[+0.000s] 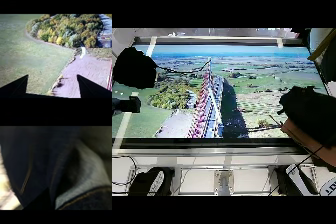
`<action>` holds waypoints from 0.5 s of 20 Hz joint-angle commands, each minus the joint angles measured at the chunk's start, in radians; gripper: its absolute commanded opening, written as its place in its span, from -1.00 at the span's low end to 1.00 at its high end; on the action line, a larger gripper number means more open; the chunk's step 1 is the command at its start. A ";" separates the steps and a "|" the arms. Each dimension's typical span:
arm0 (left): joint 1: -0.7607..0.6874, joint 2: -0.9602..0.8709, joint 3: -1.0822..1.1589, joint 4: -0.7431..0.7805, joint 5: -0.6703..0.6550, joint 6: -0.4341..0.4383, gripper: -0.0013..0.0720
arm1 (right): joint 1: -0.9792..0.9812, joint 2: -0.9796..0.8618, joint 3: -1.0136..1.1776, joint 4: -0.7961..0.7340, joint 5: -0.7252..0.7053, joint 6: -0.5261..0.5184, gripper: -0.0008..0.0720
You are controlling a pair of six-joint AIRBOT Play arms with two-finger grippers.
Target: Fold the clothes and pants, and hang the long-sleeved shirts on hangers.
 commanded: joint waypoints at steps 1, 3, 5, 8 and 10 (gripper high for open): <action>0.000 0.000 0.000 0.000 -0.004 0.000 0.92 | -0.118 0.049 -0.153 -0.177 -0.029 0.005 -0.94; 0.000 0.000 0.000 0.000 -0.004 0.000 0.92 | -0.147 0.047 -0.221 -0.177 -0.068 0.004 -0.94; 0.000 0.000 0.000 0.000 -0.004 0.000 0.92 | -0.155 0.045 -0.238 -0.183 -0.086 0.002 -0.33; 0.000 0.000 0.000 0.000 -0.004 0.000 0.92 | -0.155 0.045 -0.121 -0.228 -0.059 0.003 0.66; 0.000 0.000 0.000 0.000 -0.004 0.000 0.92 | -0.155 0.045 0.051 -0.217 -0.072 0.011 0.64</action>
